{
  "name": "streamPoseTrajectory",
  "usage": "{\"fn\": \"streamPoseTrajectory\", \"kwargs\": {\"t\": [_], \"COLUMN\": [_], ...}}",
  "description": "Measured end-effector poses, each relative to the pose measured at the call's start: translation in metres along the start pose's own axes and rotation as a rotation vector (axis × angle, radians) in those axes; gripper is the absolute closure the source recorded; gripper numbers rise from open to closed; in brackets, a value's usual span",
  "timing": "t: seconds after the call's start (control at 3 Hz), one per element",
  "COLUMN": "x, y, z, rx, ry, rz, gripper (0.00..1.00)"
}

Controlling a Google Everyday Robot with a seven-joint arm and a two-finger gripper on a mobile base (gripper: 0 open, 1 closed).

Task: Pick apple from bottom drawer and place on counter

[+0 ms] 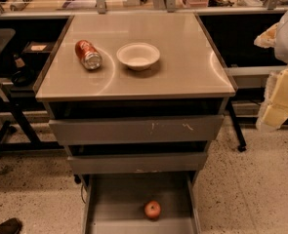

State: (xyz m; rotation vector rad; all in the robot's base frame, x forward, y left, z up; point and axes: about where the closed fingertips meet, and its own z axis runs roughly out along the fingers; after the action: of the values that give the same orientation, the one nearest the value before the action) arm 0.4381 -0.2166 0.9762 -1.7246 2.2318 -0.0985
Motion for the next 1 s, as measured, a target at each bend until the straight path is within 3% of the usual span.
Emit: {"fn": "streamPoseTrajectory", "kwargs": {"t": [0.67,1.0], "x": [0.000,-0.009], "y": [0.003,0.026], "z": [0.006,0.030], "rx": [-0.005,-0.022], "ry": [-0.013,-0.079], "rz": [0.009,0.036], "gripper": [0.00,0.00]}}
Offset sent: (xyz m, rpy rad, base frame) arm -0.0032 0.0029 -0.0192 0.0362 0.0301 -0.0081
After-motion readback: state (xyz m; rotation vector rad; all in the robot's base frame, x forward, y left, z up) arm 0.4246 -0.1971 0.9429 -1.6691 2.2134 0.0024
